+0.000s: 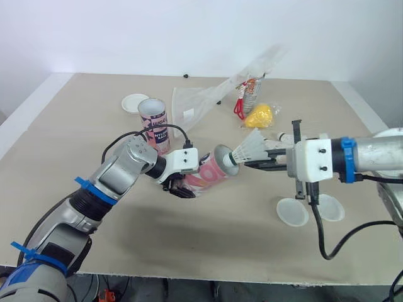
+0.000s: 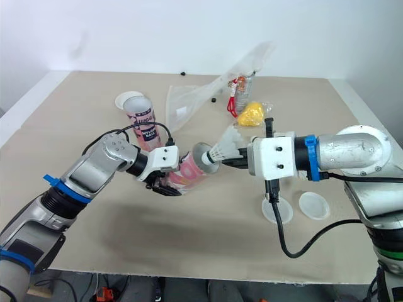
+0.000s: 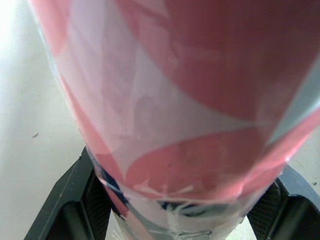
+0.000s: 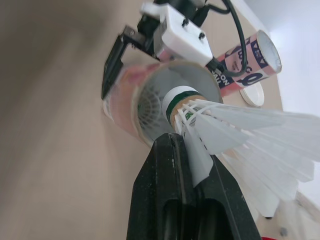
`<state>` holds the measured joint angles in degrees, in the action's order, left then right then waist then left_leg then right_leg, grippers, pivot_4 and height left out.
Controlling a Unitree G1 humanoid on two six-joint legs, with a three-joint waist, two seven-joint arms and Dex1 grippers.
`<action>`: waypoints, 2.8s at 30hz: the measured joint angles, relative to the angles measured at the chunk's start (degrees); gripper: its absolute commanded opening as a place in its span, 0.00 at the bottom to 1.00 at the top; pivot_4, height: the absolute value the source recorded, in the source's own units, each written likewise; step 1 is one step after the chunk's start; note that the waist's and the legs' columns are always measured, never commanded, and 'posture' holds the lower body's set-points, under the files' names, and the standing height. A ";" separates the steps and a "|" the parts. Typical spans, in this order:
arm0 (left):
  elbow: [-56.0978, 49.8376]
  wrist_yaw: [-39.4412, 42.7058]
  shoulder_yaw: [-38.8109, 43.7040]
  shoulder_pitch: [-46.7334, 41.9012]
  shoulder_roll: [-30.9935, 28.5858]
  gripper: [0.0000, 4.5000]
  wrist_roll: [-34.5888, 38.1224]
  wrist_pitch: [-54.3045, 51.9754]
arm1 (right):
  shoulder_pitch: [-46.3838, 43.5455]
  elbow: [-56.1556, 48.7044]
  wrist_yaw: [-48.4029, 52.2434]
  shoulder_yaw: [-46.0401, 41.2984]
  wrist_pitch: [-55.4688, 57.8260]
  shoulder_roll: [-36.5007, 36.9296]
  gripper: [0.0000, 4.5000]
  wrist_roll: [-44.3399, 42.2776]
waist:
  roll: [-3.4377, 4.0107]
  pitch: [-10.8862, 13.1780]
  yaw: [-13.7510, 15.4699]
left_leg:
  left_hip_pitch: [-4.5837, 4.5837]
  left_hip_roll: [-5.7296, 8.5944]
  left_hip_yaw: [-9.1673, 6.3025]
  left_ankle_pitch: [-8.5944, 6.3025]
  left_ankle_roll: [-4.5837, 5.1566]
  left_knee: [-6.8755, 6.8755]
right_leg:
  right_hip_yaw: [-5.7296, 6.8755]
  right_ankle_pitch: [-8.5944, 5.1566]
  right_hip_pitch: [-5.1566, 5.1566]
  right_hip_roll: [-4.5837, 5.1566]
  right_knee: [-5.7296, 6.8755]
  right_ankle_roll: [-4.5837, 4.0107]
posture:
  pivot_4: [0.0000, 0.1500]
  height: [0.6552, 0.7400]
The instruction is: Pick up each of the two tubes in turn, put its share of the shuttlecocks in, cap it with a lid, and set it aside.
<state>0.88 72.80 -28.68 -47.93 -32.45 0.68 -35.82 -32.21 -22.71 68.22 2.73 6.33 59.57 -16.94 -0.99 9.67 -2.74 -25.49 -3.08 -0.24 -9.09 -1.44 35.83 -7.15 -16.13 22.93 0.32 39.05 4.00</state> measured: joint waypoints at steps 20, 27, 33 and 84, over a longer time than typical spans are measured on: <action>-1.42 -1.02 -0.13 0.19 -0.12 0.69 -0.03 -1.77 | -6.55 4.06 4.25 1.75 2.12 -4.18 0.99 -2.71 | 0.01 0.00 0.04 | -0.01 -0.01 -0.04 0.00 0.00 0.00 | 0.02 0.06 -0.01 -0.01 0.04 -0.11 | 1.00 1.00; -1.13 -1.02 -0.23 0.16 -0.14 0.69 -0.15 -1.28 | -2.94 1.76 0.12 -7.13 15.86 -3.94 0.99 -14.01 | 0.01 0.00 0.03 | 0.00 -0.01 -0.06 0.00 0.00 0.03 | 0.03 0.07 -0.03 -0.01 0.05 -0.10 | 1.00 1.00; -0.13 0.04 -0.94 -0.60 -0.41 0.69 -0.69 0.75 | 0.59 3.36 -0.33 -10.42 25.42 -1.05 0.94 -18.93 | 0.02 -0.01 -0.04 | 0.01 -0.01 -0.03 0.00 0.00 0.03 | 0.00 0.07 -0.01 -0.02 0.05 -0.05 | 1.00 1.00; 0.79 0.20 -0.69 -0.80 -0.01 0.69 -1.22 0.57 | -30.77 29.99 21.73 22.22 8.25 -22.01 0.02 12.18 | 0.09 -0.02 0.02 | 0.24 -0.33 -0.06 0.07 -0.02 0.01 | 0.02 0.27 -0.02 -0.37 0.15 -0.37 | 1.00 1.00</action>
<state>1.67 73.01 -29.37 -48.73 -32.46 -0.54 -35.25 -62.99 7.28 89.95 24.95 14.58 37.56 -4.76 -0.90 9.65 -2.73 -25.25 -3.41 -0.30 -9.02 -1.46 35.83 -7.13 -15.86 22.91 -0.05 39.20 3.63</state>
